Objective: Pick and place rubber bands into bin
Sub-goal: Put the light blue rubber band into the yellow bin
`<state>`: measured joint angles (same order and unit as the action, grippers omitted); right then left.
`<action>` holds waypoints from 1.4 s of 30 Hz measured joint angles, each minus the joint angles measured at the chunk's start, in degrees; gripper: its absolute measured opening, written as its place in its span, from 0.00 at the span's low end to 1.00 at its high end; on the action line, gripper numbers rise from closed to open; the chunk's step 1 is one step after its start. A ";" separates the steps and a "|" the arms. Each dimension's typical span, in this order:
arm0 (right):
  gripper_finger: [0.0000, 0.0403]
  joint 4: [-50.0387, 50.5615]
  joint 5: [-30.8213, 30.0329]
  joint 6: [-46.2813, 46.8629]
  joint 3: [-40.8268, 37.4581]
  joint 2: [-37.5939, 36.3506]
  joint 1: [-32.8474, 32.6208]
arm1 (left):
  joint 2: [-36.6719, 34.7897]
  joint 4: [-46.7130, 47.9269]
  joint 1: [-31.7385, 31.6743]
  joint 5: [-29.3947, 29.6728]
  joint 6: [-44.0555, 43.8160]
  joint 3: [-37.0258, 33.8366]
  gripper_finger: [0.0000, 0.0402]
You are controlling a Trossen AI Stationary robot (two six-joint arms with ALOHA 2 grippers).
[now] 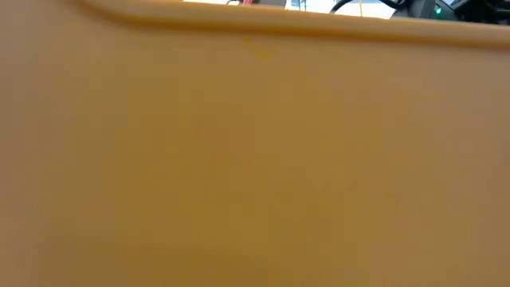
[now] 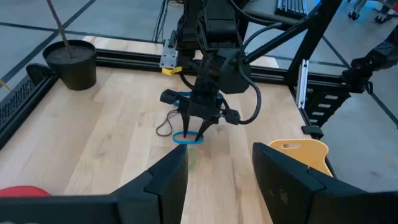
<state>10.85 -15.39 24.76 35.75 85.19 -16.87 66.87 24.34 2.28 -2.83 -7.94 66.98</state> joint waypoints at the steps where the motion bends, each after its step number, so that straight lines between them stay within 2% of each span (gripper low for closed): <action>1: 0.32 0.00 0.04 0.10 0.00 0.00 -0.01 | 0.00 0.00 0.00 0.00 0.02 0.00 0.46; 13: 0.32 -1.95 0.87 -4.72 -0.02 0.11 -0.08 | 0.00 0.00 0.00 0.00 0.14 0.00 0.46; 24: 0.32 -1.29 0.61 -2.70 -0.02 0.11 -0.10 | 0.00 0.02 0.00 0.00 -0.04 0.00 0.46; 29: 0.32 1.20 -2.55 -1.61 -0.02 0.09 -0.19 | 0.00 0.01 0.00 0.00 0.12 0.00 0.46; 42: 0.32 4.21 -4.52 -1.32 0.09 0.04 -0.14 | 0.00 0.04 0.00 0.00 0.26 0.00 0.46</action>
<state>15.07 -19.91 23.44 35.83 85.23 -17.02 66.87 24.38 2.28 -2.83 -7.68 66.98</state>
